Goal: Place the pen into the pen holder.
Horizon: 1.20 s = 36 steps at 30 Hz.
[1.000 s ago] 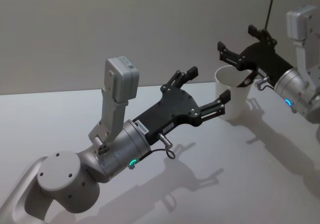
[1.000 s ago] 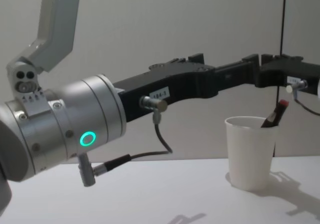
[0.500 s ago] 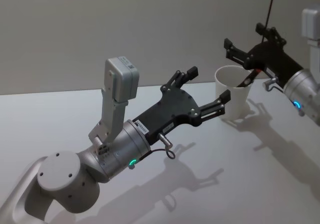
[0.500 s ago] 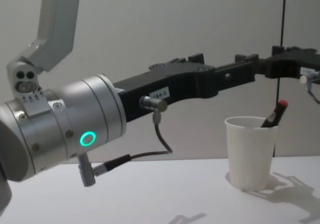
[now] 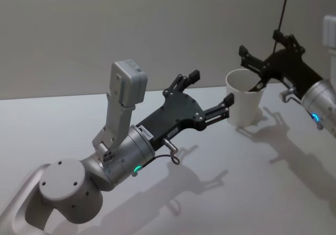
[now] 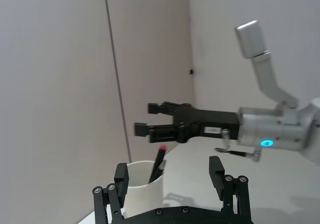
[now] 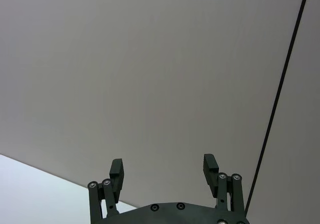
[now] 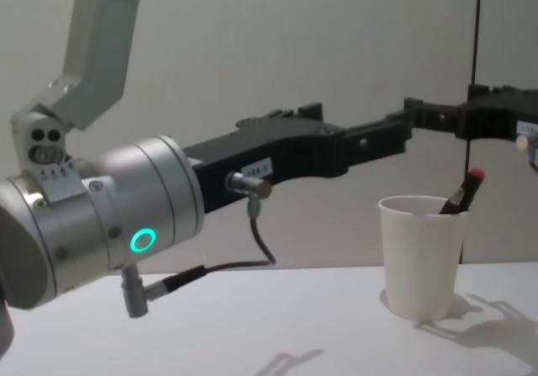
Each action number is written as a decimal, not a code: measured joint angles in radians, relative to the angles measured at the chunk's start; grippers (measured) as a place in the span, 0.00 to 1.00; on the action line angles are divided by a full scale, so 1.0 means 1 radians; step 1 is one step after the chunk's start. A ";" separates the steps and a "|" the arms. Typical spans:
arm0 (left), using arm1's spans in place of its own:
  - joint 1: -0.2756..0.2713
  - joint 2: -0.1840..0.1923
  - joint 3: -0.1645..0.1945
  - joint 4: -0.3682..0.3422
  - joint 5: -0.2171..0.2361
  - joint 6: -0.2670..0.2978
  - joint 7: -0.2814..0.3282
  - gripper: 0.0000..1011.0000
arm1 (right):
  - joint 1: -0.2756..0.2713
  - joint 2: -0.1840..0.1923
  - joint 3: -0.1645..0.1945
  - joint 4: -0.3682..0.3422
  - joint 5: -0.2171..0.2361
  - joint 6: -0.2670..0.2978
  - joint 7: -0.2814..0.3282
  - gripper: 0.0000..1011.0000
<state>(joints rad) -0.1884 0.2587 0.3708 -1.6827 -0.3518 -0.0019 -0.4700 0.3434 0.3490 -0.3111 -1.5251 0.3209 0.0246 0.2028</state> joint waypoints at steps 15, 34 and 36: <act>-0.021 0.054 0.037 0.025 0.066 0.007 0.200 0.99 | -0.144 -0.005 0.035 -0.097 -0.014 0.004 -0.054 0.99; -0.046 0.116 0.080 0.054 0.143 0.016 0.433 0.99 | -0.322 -0.010 0.078 -0.218 -0.030 0.009 -0.122 0.99; -0.048 0.120 0.082 0.056 0.147 0.016 0.446 0.99 | -0.332 -0.010 0.080 -0.224 -0.031 0.009 -0.126 0.99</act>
<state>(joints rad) -0.2362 0.3788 0.4530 -1.6271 -0.2046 0.0142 -0.0238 0.0119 0.3386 -0.2313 -1.7492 0.2902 0.0340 0.0768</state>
